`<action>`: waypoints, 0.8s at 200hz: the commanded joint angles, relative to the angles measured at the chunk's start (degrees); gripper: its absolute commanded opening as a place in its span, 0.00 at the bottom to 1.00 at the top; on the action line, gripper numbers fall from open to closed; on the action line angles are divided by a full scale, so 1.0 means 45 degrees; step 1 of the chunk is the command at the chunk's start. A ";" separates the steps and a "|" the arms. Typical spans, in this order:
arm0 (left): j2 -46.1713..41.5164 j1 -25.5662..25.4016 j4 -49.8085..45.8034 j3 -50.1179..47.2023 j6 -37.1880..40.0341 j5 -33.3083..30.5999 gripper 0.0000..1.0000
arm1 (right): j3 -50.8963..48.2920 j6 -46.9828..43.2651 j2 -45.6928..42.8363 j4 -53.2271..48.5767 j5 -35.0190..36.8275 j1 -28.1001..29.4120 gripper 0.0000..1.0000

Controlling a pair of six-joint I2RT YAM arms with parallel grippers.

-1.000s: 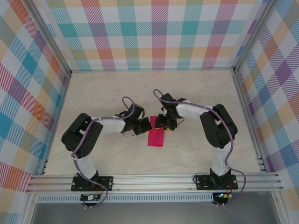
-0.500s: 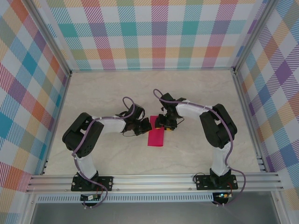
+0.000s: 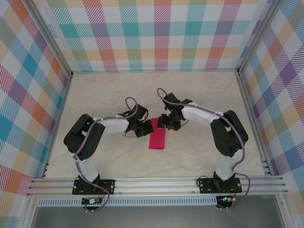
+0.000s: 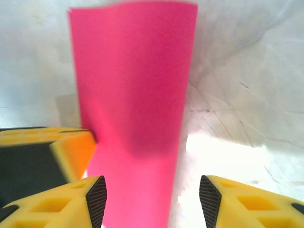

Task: Fold a paper plane with a square sheet of paper (pick it up from the middle)
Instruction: Hold the square sheet of paper at the center of the table, then fold the square sheet of paper in half at the center of the table.

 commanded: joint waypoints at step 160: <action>0.0905 -0.0200 -0.1536 0.0109 0.0281 -0.0658 0.02 | -0.1309 0.1377 0.1046 0.1509 -0.2353 0.0146 0.19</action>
